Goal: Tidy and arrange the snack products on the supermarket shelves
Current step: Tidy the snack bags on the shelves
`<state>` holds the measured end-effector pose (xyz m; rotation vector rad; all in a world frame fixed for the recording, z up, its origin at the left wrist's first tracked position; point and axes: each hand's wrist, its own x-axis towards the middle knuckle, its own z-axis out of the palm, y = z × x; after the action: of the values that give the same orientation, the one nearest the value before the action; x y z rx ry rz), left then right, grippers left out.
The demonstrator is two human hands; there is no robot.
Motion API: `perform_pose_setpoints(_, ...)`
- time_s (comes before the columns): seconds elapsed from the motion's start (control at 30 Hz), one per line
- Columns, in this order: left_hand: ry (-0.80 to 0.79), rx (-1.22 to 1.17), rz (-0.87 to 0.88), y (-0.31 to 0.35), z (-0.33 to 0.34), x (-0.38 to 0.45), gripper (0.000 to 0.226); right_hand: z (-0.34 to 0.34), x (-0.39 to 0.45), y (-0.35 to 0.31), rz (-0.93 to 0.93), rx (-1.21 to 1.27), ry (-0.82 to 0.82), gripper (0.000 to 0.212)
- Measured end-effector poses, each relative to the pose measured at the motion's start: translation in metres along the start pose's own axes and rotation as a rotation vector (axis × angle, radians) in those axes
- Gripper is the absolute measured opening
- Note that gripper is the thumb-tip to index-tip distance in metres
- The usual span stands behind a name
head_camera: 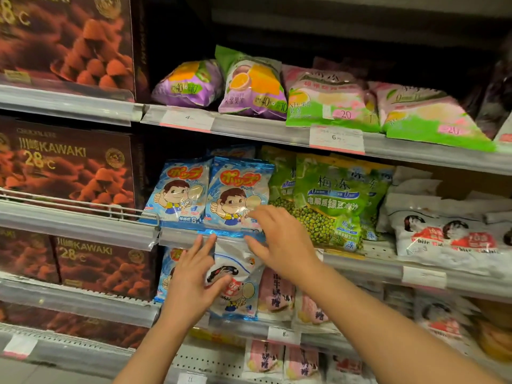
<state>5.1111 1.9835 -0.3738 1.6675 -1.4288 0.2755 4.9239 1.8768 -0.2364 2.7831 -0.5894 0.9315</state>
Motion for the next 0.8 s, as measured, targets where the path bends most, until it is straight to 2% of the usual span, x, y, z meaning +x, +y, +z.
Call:
perform_pose_setpoints(0.07,0.005,-0.066,-0.055,0.009,-0.003,0.002,0.06,0.003,-0.023,-0.003,0.208,0.193,-0.081,0.055)
perform_pose_setpoints(0.17,-0.073,-0.237,-0.225,0.039,-0.02,0.007,0.069,0.003,-0.045,-0.004,0.428,0.542,-0.132,0.064)
perform_pose_setpoints(0.27,-0.067,-0.368,-0.339,0.063,-0.021,0.009,0.048,0.006,-0.058,0.0,0.552,0.772,-0.1,0.068)
perform_pose_setpoints(0.3,-0.029,-0.399,-0.358,0.069,-0.015,0.009,0.051,0.008,-0.06,0.001,0.57,0.829,-0.098,0.069)
perform_pose_setpoints(0.33,0.014,-0.425,-0.391,0.076,-0.01,0.01,0.065,0.009,-0.062,0.003,0.577,0.896,-0.112,0.069)
perform_pose_setpoints(0.37,0.056,-0.441,-0.412,0.085,-0.005,0.01,0.08,0.01,-0.062,0.005,0.575,0.962,-0.135,0.063)
perform_pose_setpoints(0.4,0.075,-0.464,-0.422,0.091,0.001,0.012,0.087,0.008,-0.062,0.008,0.564,1.006,-0.153,0.054)
perform_pose_setpoints(0.5,0.037,-0.503,-0.347,0.112,0.0,0.019,0.067,-0.004,-0.065,0.025,0.559,1.049,-0.08,0.033)
perform_pose_setpoints(0.6,0.055,-0.363,-0.294,0.112,-0.025,0.039,0.053,-0.013,-0.074,0.05,0.607,1.055,0.047,0.026)
perform_pose_setpoints(0.7,0.227,0.036,-0.252,0.079,-0.052,0.073,0.017,-0.014,-0.085,0.072,0.65,1.048,0.147,0.021)
perform_pose_setpoints(0.73,0.247,0.18,-0.253,0.064,-0.059,0.085,0.011,-0.013,-0.088,0.077,0.665,1.068,0.175,0.02)
perform_pose_setpoints(0.8,0.166,0.398,-0.289,0.044,-0.068,0.102,0.022,-0.01,-0.091,0.082,0.68,1.093,0.202,0.018)
